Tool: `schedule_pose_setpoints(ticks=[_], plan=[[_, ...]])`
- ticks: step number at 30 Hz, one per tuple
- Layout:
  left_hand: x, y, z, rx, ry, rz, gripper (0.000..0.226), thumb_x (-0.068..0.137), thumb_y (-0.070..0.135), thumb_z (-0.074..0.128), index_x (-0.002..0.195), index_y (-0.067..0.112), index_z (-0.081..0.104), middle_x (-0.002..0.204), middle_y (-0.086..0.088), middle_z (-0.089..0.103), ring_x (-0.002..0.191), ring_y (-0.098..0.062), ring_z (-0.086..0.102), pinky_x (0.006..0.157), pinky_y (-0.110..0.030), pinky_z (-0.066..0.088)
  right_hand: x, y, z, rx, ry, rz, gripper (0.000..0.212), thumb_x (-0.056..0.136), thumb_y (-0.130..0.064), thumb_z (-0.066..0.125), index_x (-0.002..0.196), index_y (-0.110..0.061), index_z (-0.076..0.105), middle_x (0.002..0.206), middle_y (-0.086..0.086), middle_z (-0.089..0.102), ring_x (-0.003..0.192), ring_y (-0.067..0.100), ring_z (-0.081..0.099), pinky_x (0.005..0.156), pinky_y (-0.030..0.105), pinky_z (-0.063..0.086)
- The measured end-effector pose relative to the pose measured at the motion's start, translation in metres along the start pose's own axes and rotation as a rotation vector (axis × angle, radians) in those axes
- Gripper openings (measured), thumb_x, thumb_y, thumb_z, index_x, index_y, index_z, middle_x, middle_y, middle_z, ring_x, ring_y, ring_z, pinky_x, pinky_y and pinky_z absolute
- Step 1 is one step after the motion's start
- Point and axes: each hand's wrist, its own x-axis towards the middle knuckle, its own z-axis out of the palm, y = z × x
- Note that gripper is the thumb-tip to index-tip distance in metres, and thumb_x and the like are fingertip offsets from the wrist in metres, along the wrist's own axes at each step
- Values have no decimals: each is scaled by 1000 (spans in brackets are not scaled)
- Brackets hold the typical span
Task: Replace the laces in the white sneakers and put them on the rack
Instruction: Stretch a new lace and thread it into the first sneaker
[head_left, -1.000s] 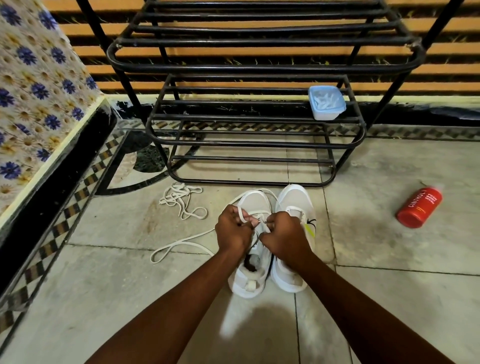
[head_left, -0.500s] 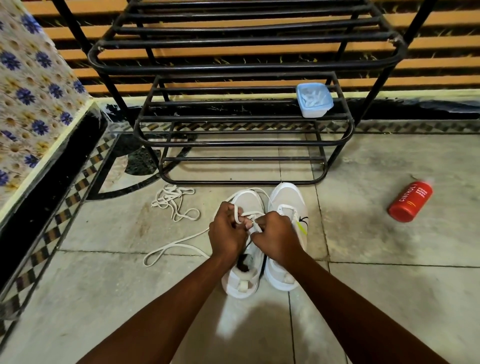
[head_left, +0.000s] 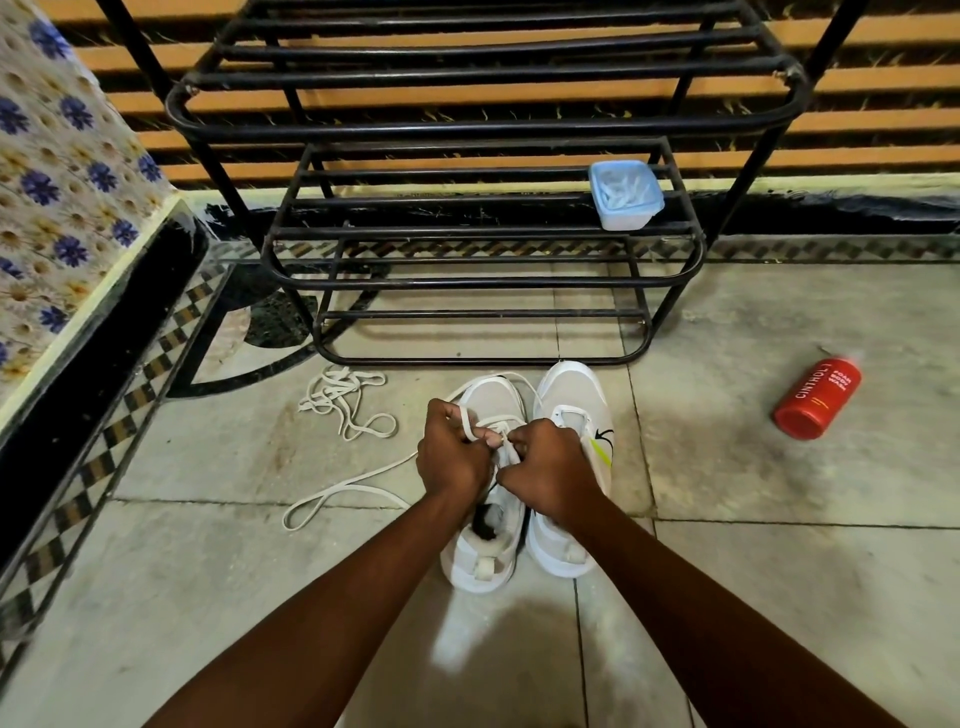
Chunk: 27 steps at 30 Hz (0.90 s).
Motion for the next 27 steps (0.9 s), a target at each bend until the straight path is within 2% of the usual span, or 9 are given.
schedule_pose_setpoints(ticks=[3, 8, 12, 16, 19, 21, 24, 27], plan=[[2, -1, 1, -37, -7, -34, 38, 73, 1, 68, 93, 27, 48, 72, 16, 75, 75, -9, 73, 85, -44, 58, -1, -1, -1, -14, -9, -5, 37, 67, -14, 72, 60, -20, 36, 55, -5, 37, 56, 13, 37, 48, 14, 33], [1, -2, -1, -25, -18, 19, 40, 74, 5, 77, 93, 27, 50, 73, 17, 75, 73, -3, 72, 84, -40, 58, 0, -3, -4, -33, -17, -9, 34, 67, -12, 71, 57, -14, 38, 49, -2, 37, 49, 13, 38, 45, 18, 31], [3, -1, -3, -15, -38, 33, 42, 66, 9, 81, 92, 28, 54, 78, 19, 75, 70, -5, 73, 77, -42, 60, 0, -4, -5, -31, -37, 13, 31, 67, -13, 71, 59, -14, 41, 50, -3, 39, 50, 12, 40, 43, 20, 23], [17, 2, -11, -13, -174, -19, 26, 60, 10, 84, 79, 21, 69, 78, 13, 77, 76, -10, 76, 88, -42, 61, 0, -7, -6, -74, -61, 13, 20, 69, -13, 70, 70, -9, 50, 58, 1, 44, 62, 20, 47, 46, 26, 23], [25, 1, -18, -22, -270, 8, 23, 60, 9, 87, 74, 23, 75, 86, 9, 79, 83, -17, 78, 92, -47, 61, 0, -10, -8, -116, -71, 9, 22, 71, -15, 70, 72, -12, 48, 61, -1, 43, 62, 16, 44, 46, 23, 19], [25, 1, -20, -10, -305, 40, 20, 63, 6, 86, 73, 21, 77, 89, 6, 79, 88, -18, 77, 93, -48, 60, 0, -10, -7, -118, -68, 10, 24, 71, -15, 70, 71, -13, 45, 61, -2, 42, 65, 20, 45, 45, 23, 18], [20, 3, -21, 36, -298, 103, 22, 69, -3, 82, 69, 18, 77, 84, 6, 79, 95, -4, 74, 94, -35, 59, 0, -8, -4, -102, -71, -7, 32, 69, -13, 70, 66, -14, 38, 60, -2, 37, 64, 22, 41, 45, 24, 16], [17, 6, -21, 102, -284, 154, 22, 72, -6, 75, 67, 16, 75, 76, 7, 77, 88, 0, 72, 81, -19, 53, 1, -9, -5, -104, -73, -19, 37, 70, -12, 70, 63, -17, 33, 59, -3, 35, 60, 18, 37, 45, 23, 15]])
